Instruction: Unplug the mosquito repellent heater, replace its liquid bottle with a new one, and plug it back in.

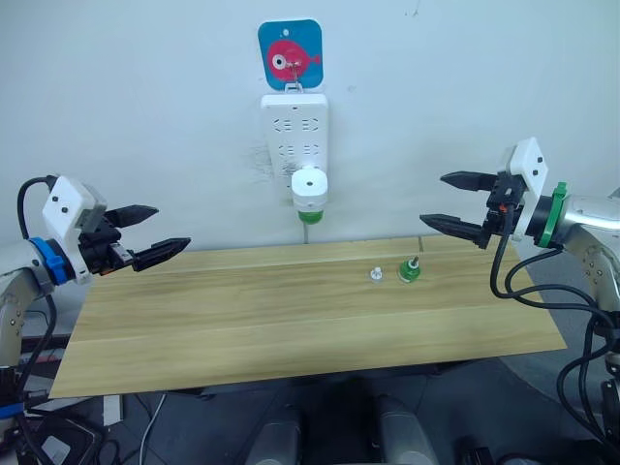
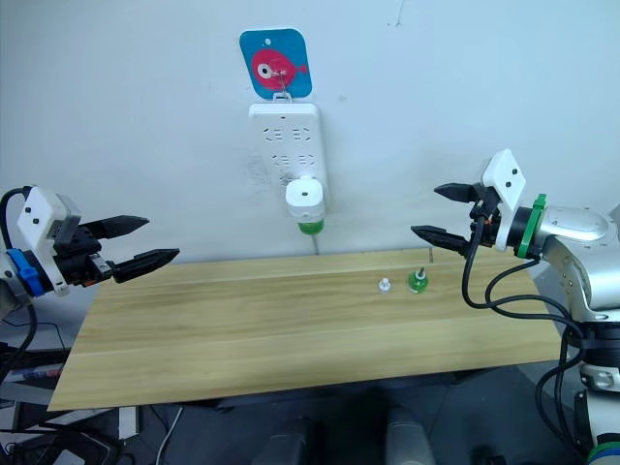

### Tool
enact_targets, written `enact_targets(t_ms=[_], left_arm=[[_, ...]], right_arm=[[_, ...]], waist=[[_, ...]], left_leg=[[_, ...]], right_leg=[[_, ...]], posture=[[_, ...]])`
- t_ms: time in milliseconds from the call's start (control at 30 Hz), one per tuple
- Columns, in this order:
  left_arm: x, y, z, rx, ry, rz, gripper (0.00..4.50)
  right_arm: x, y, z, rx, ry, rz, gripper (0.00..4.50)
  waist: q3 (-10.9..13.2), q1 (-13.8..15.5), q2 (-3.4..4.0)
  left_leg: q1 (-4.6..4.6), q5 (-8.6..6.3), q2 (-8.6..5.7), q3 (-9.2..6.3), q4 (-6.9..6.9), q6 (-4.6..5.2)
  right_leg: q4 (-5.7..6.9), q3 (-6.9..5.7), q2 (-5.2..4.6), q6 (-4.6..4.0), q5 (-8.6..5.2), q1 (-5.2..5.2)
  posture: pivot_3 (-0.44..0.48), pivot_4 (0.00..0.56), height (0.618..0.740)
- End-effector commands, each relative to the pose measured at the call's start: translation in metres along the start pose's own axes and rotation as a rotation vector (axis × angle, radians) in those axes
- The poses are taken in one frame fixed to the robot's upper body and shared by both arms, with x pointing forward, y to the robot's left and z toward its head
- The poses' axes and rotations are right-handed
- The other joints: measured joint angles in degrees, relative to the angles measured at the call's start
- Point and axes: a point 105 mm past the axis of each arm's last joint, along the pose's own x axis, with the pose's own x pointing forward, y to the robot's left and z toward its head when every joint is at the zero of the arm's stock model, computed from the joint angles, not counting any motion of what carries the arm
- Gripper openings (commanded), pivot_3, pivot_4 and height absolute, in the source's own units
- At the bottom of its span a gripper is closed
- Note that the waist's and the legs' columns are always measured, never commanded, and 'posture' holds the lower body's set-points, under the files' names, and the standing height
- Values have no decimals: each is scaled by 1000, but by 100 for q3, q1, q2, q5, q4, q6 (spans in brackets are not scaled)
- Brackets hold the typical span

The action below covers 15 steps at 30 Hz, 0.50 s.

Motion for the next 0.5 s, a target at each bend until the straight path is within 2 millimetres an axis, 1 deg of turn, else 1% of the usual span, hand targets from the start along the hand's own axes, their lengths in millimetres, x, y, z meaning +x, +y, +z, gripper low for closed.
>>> enact_targets(t_ms=[33, 433, 500], left_arm=[[-2, 0, 9, 41, -26, 1, 4500], [-2, 0, 9, 41, -26, 1, 4500], [6, -8, 7, 52, -6, -24, 4500]], right_arm=[[-5, -1, 11, -42, -32, -2, 4474], [-5, -1, 11, -42, -32, -2, 4474], [-3, 1, 5, -39, -20, -17, 4474]], waist=[[-2, 0, 0], [-31, 0, 1], [-33, -1, -1]], left_leg=[[0, 0, 0, 0, 0, 0], [0, 0, 0, 0, 0, 0], [0, 0, 0, 0, 0, 0]], right_leg=[[0, 0, 0, 0, 0, 0], [2, 0, 0, 0, 0, 0], [2, 0, 0, 0, 0, 0]], posture=[[-6, 122, 740], [-6, 122, 740], [-24, 137, 740]])
